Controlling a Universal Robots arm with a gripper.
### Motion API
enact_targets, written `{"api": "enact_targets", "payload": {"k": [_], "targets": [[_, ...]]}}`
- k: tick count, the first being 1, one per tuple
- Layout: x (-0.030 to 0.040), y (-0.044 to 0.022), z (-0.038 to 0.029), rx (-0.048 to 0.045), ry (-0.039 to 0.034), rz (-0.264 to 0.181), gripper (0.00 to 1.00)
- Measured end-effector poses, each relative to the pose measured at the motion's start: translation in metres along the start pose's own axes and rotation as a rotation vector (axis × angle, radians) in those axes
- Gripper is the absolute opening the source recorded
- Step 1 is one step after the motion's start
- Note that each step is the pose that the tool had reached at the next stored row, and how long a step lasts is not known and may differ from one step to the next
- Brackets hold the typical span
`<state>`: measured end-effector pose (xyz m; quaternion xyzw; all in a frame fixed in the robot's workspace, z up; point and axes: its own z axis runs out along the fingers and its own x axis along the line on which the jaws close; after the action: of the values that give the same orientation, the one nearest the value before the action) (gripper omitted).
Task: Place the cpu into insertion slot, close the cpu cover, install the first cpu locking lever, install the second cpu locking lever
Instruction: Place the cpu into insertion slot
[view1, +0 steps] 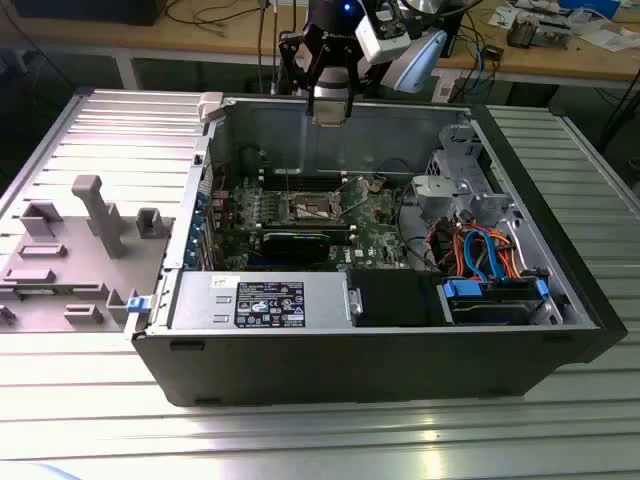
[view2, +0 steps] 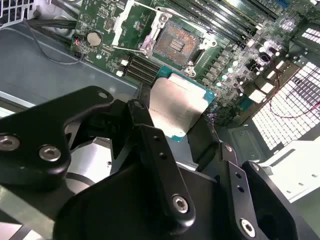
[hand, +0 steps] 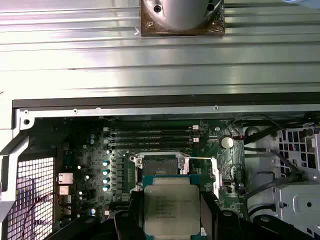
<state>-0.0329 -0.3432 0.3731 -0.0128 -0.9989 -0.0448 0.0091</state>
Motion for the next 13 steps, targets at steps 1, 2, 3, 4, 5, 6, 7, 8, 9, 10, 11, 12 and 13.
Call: {"api": "enact_targets", "payload": {"k": [1,2,3,4,5,6,7,8,9,10,11,12,13], "targets": [[0.0000,0.0000,0.0000,0.0000,0.0000,0.000,0.54],[0.0000,0.0000,0.0000,0.0000,0.0000,0.000,0.54],[0.0000,0.0000,0.0000,0.0000,0.0000,0.000,0.54],[0.0000,0.0000,0.0000,0.0000,0.0000,0.000,0.54],[0.0000,0.0000,0.0000,0.0000,-0.0001,0.001,0.54],[0.0000,0.0000,0.0000,-0.0001,-0.0005,0.006,0.54],[-0.0001,0.0000,0.0000,-0.0003,-0.0012,0.014,0.54],[0.0000,0.0000,0.0000,-0.0005,-0.0023,0.026,0.54],[0.0000,0.0000,0.0001,-0.0007,-0.0033,0.037,0.54],[0.0000,0.0000,0.0000,-0.0008,-0.0035,0.040,0.54],[0.0000,0.0000,0.0000,-0.0008,-0.0036,0.040,0.54],[0.0000,0.0000,0.0000,-0.0007,-0.0036,0.040,0.54],[0.0000,0.0000,0.0000,-0.0008,-0.0036,0.040,0.54]]}}
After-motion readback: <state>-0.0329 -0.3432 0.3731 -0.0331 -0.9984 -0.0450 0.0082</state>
